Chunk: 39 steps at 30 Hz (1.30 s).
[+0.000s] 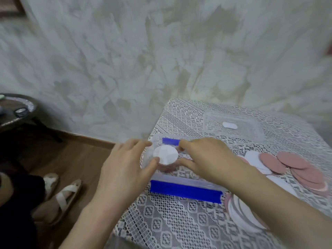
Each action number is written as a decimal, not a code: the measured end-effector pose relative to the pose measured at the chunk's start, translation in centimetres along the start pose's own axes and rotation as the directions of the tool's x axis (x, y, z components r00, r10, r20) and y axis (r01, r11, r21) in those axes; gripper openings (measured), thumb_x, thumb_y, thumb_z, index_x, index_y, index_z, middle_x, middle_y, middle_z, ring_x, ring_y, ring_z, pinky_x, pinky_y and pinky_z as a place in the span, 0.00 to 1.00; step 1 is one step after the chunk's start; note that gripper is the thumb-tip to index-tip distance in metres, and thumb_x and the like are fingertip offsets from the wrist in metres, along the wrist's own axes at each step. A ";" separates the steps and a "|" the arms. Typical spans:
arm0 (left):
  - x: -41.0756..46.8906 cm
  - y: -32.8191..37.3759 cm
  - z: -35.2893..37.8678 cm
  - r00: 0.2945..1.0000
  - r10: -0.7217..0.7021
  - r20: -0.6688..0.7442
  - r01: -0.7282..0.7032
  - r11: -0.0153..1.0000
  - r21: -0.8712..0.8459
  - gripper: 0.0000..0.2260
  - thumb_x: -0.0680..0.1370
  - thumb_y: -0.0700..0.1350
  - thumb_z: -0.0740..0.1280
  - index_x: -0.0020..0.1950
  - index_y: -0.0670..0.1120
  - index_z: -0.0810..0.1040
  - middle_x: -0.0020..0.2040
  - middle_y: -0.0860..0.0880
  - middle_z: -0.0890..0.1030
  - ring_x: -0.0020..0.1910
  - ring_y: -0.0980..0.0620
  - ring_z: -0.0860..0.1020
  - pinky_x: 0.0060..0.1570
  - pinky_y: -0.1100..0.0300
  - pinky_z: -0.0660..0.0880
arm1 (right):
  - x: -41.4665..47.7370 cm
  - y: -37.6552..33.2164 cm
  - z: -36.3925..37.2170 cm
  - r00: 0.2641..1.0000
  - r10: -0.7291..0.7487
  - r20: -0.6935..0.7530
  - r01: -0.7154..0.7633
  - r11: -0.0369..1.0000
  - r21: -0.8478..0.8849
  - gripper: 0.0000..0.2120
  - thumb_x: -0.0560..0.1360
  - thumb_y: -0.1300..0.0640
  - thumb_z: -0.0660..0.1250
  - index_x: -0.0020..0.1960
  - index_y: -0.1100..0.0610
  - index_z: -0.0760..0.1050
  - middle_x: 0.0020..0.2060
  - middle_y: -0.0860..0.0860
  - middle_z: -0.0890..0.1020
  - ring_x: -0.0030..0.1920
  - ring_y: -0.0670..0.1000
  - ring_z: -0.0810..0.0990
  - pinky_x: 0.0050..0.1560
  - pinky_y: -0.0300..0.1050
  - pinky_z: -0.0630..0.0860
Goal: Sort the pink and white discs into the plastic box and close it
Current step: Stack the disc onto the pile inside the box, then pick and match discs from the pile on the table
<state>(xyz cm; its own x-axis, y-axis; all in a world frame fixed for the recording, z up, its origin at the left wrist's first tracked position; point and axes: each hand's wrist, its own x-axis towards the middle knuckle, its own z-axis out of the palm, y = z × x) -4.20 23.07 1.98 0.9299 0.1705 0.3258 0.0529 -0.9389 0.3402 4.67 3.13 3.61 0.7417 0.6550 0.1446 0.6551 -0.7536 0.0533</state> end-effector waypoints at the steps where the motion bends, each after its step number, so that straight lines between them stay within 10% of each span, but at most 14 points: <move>1: 0.2 0.3 -0.1 1.000 0.025 -0.017 -0.024 0.999 0.029 0.20 0.78 0.63 0.63 0.68 0.58 0.75 0.64 0.60 0.76 0.61 0.53 0.72 0.55 0.55 0.73 | -0.6 0.2 -0.6 1.000 -0.020 -0.015 0.020 0.999 -0.036 0.20 0.81 0.35 0.59 0.63 0.48 0.71 0.51 0.48 0.83 0.52 0.55 0.80 0.45 0.51 0.77; 11: 1.9 7.7 2.6 0.952 0.307 0.019 -0.305 0.935 0.181 0.24 0.75 0.61 0.57 0.61 0.49 0.82 0.53 0.50 0.82 0.49 0.45 0.77 0.48 0.48 0.77 | -8.5 3.6 -4.3 0.991 0.039 -0.132 -0.054 0.992 -0.114 0.17 0.83 0.39 0.55 0.63 0.49 0.71 0.55 0.47 0.79 0.58 0.54 0.75 0.45 0.48 0.66; 17: 1.3 14.3 4.9 0.903 0.430 -0.009 -0.424 0.894 0.142 0.22 0.74 0.59 0.59 0.57 0.48 0.82 0.49 0.49 0.82 0.46 0.43 0.76 0.43 0.47 0.77 | -14.2 7.4 -3.7 0.959 0.161 -0.234 -0.212 0.955 -0.209 0.12 0.73 0.42 0.72 0.47 0.49 0.77 0.37 0.47 0.80 0.41 0.54 0.79 0.35 0.45 0.60; 22: -0.4 19.4 7.6 0.858 0.513 -0.002 -0.509 0.852 0.121 0.19 0.75 0.57 0.59 0.55 0.47 0.82 0.48 0.48 0.82 0.45 0.43 0.76 0.41 0.47 0.76 | -18.9 10.2 -2.1 0.930 0.295 -0.218 -0.334 0.927 -0.173 0.15 0.75 0.41 0.66 0.55 0.50 0.76 0.45 0.49 0.80 0.47 0.56 0.78 0.39 0.49 0.72; 39: -4.7 22.6 13.7 0.889 0.449 0.086 -0.456 0.885 0.095 0.14 0.77 0.52 0.61 0.57 0.50 0.80 0.54 0.51 0.81 0.47 0.45 0.75 0.41 0.49 0.73 | -22.5 11.2 3.4 0.876 0.466 -0.125 -0.457 0.885 0.095 0.10 0.82 0.47 0.59 0.55 0.50 0.76 0.49 0.48 0.79 0.51 0.54 0.77 0.42 0.49 0.74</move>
<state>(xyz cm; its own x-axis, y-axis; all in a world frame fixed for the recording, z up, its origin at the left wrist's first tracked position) -2.42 -3.05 -3.97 0.8821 -0.2958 0.3665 -0.3427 -0.9369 0.0687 -4.20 -19.88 -2.38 0.9369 0.2160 0.2748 0.2544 -0.9605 -0.1125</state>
